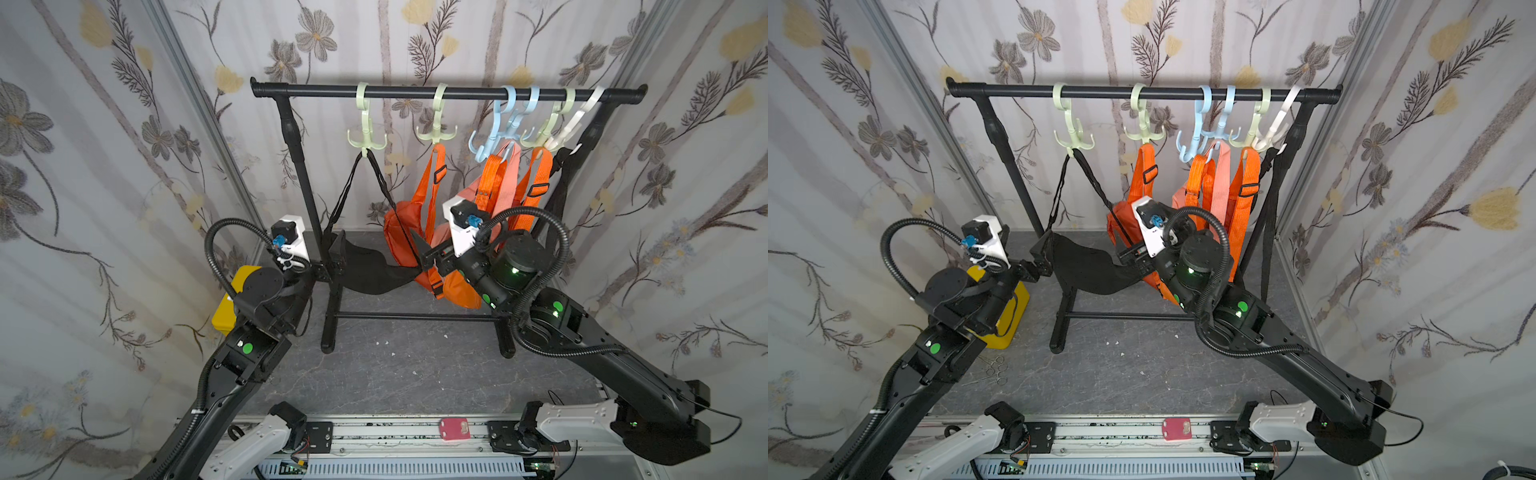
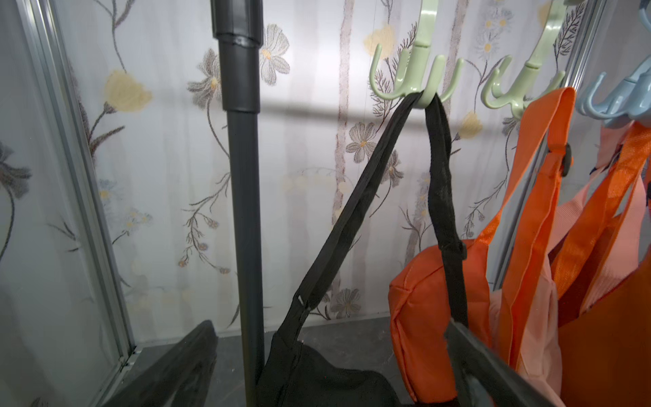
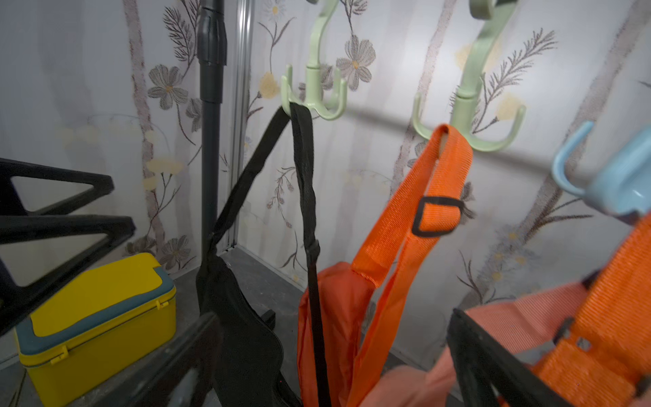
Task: Hang the bag on a hook
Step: Hang the bag on the hook, then reset both arms
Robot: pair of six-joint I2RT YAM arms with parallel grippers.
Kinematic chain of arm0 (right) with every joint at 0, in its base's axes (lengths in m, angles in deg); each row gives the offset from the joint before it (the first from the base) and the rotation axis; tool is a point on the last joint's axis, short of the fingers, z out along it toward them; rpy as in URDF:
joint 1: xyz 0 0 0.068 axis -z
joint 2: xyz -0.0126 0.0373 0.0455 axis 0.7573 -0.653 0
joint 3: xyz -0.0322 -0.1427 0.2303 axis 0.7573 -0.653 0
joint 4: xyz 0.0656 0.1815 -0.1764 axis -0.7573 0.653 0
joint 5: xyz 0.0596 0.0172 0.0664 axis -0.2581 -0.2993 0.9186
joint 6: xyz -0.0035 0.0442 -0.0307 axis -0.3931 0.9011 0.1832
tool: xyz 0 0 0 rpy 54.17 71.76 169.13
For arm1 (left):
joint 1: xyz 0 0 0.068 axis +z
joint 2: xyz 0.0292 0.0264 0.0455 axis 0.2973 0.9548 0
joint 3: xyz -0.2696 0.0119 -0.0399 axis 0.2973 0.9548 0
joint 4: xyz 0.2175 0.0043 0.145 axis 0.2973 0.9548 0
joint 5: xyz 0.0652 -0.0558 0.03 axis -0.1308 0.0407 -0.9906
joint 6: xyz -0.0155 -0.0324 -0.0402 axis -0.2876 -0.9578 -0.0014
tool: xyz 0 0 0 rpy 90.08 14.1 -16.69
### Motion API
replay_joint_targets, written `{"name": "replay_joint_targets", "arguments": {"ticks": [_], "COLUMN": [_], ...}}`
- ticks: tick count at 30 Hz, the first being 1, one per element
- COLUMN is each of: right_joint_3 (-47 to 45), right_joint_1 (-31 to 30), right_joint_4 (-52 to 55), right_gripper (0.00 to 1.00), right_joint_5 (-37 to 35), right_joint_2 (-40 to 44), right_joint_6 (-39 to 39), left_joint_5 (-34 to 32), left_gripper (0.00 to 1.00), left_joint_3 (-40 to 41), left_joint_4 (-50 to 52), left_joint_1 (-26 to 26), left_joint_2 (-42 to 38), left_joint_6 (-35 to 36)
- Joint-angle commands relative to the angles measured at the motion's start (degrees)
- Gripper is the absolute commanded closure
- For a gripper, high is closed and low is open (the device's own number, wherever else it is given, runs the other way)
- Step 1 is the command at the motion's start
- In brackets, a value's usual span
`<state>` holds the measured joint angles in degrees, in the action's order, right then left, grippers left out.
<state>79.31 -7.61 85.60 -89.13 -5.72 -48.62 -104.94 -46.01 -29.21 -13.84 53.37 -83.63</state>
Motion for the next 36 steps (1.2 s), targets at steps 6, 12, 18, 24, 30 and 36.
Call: {"name": "replay_joint_targets", "arguments": {"ticks": [6, 12, 18, 24, 30, 36], "right_joint_3": [-35.9, -64.2, -82.2, -85.7, -92.3, -90.8], "right_joint_1": [0.1, 5.3, 20.9, 28.3, 37.8, 45.3], "right_joint_4": [-18.4, -27.4, -37.8, -40.7, -69.6, -91.3], "right_gripper": [0.01, 0.01, 0.01, 0.01, 0.01, 0.01], "right_joint_5": [-24.7, -43.9, -35.9, -27.7, -16.2, -5.6], "right_joint_2": [23.7, 40.3, 43.5, 36.6, 25.2, 2.8], "right_joint_6": [5.7, 7.7, 8.4, 17.8, 15.9, 16.6], "left_joint_5": [-17.4, -30.7, -41.4, -41.4, -32.1, -15.8], "left_gripper": [0.00, 0.00, 0.00, 0.00, 0.00, 0.00], "left_joint_3": [21.3, 38.2, 54.8, 60.4, 65.0, 63.5], "left_joint_4": [-6.3, -8.3, -35.5, -42.7, -59.7, -80.7], "left_joint_1": [-0.2, -0.6, -0.9, 2.4, 11.5, 23.6], "left_joint_2": [-13.3, -15.0, -9.5, -5.9, -0.8, 18.9], "left_joint_6": [-10.3, -17.9, -4.8, -5.5, -5.7, -8.4]}}
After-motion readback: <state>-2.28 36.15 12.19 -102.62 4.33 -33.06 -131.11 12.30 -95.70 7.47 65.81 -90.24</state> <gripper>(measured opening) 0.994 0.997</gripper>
